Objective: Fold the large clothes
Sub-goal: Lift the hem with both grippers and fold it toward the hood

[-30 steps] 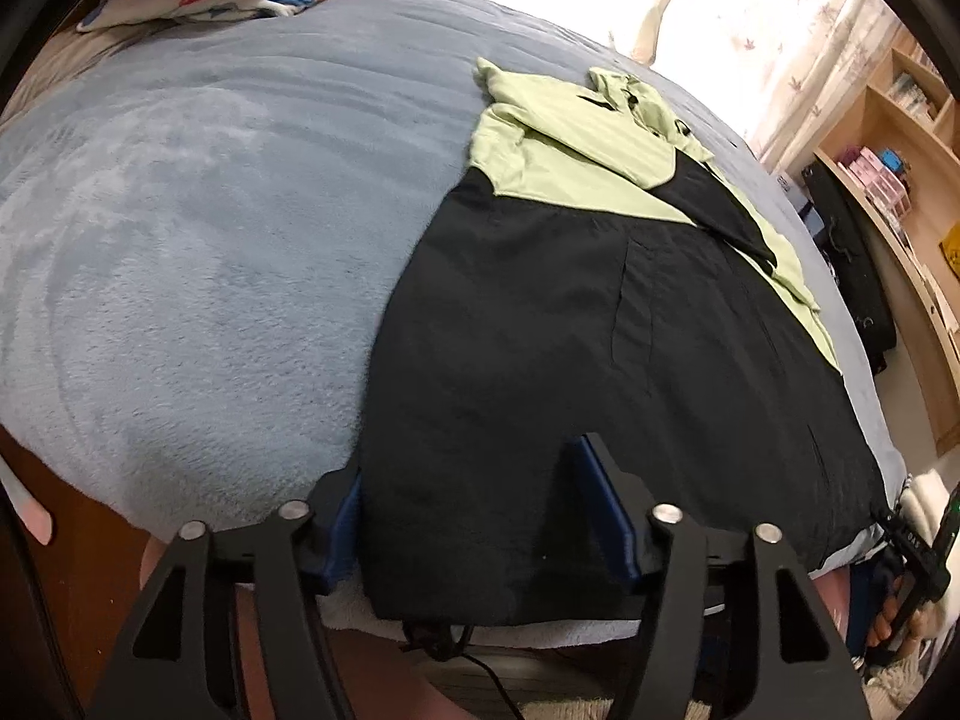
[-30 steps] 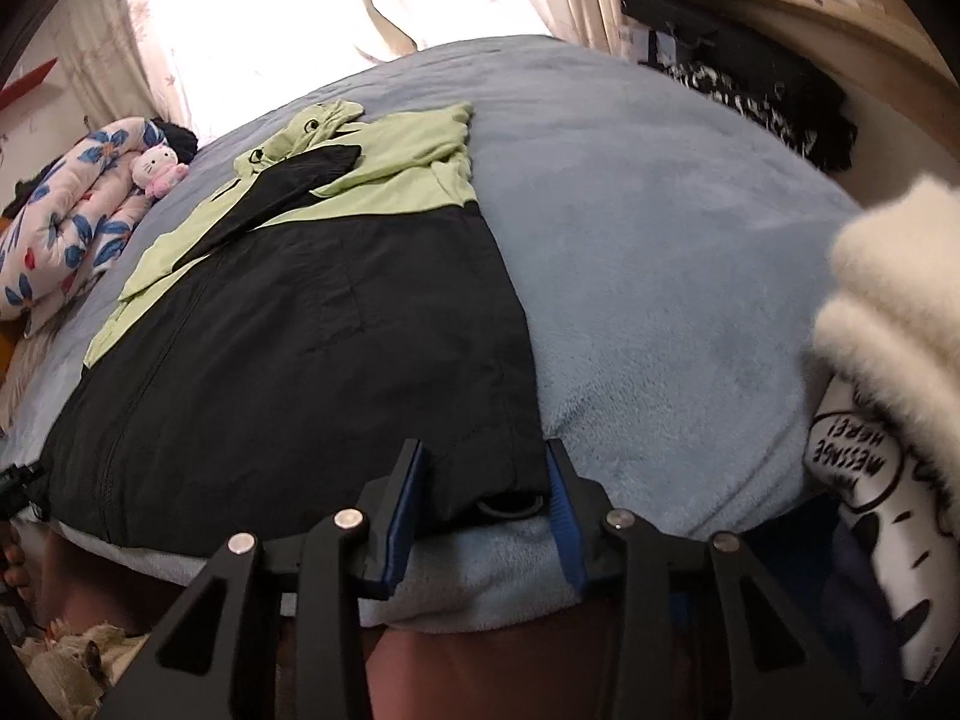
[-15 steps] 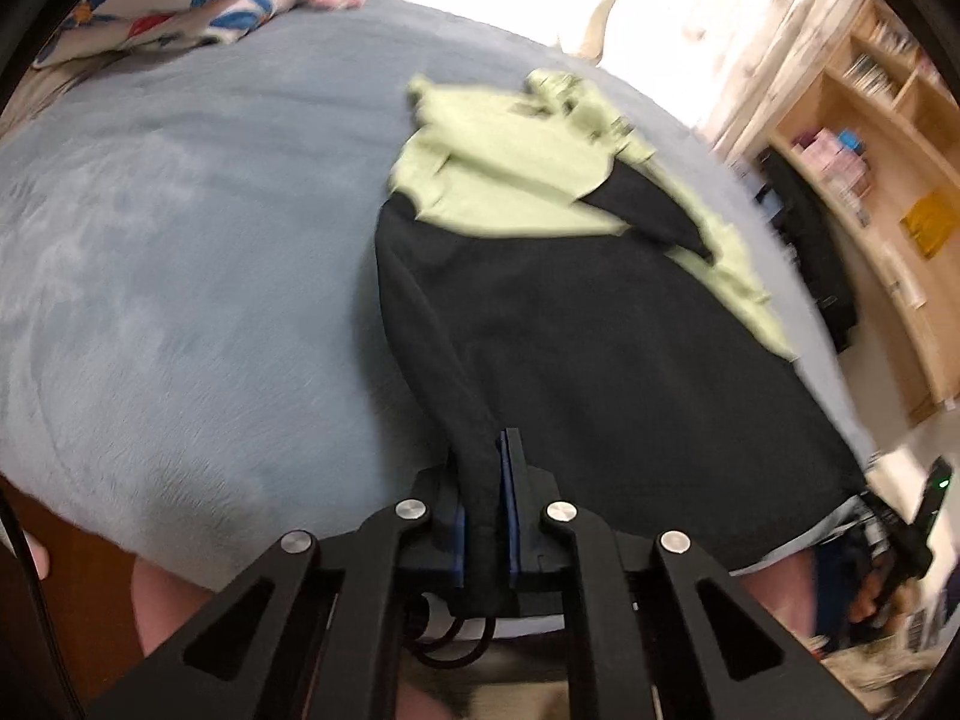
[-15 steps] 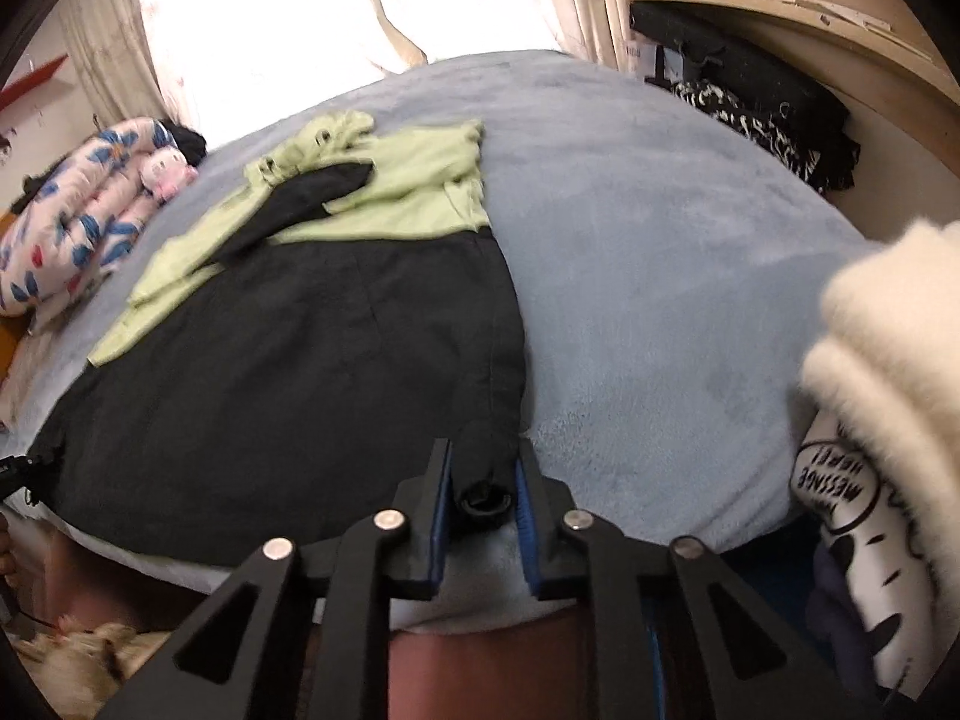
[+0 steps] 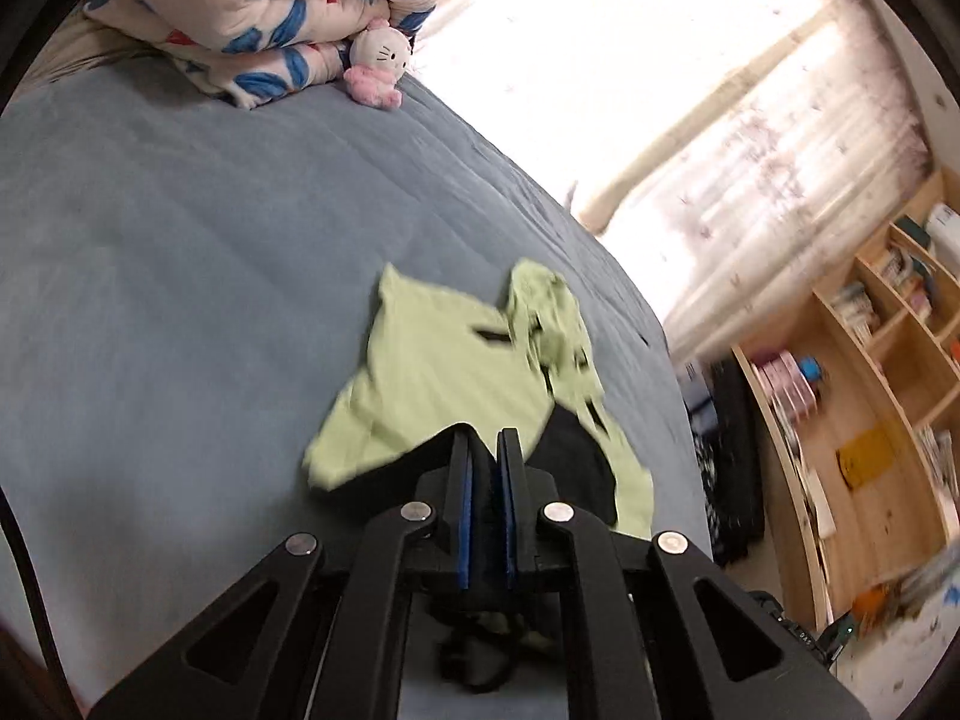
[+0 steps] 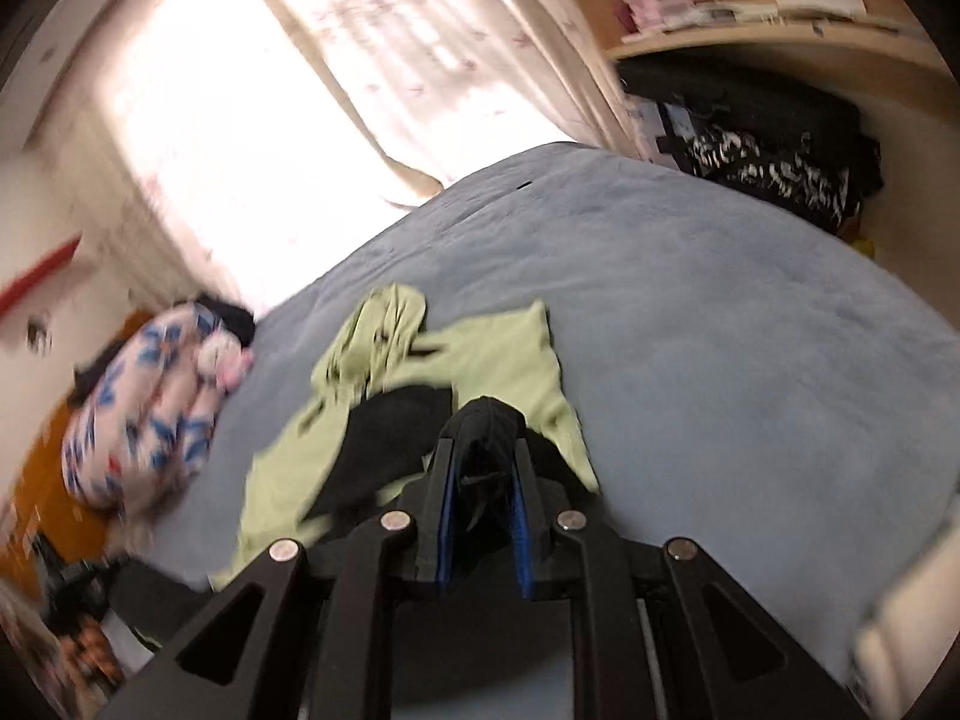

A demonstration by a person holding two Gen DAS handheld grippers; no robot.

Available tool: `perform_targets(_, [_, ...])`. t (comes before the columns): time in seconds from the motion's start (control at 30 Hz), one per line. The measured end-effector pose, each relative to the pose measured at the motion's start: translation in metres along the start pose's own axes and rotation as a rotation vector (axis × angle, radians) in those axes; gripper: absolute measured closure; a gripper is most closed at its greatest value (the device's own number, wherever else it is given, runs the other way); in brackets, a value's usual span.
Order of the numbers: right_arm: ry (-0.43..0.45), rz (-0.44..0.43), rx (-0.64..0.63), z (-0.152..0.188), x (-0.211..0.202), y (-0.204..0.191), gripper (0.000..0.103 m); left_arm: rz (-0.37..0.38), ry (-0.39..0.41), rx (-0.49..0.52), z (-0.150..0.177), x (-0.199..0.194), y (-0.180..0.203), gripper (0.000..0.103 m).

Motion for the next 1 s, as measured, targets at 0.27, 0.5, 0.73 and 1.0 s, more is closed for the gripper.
perform_targets(0.27, [-0.012,0.148,-0.017,-0.083,0.183,-0.049,0.076,-0.146,-0.106,0.026,-0.088,0.190,-0.032,0.088])
perform_targets(0.5, [-0.233,0.234,-0.056,-0.077,0.309,-0.035,0.059,-0.223,-0.261,-0.021,-0.113,0.287,-0.089,0.071])
perform_targets(0.73, [-0.344,0.267,-0.145,-0.059,0.324,-0.011,0.053,-0.210,-0.374,0.076,-0.103,0.307,-0.091,0.054])
perform_targets(1.0, [-0.394,0.240,-0.232,-0.059,0.334,-0.020,0.053,-0.257,-0.542,0.339,-0.083,0.346,-0.054,0.053])
Point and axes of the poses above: each gripper's, at about its wrist camera, not at the fingertips, and x roughly the way its jaws point, y to its right, z to its underside, the point moved 3 cm from there along x, roughly the way its jaws point, and after that the axes turned 10 degrees about z, right-handed, at the moved point
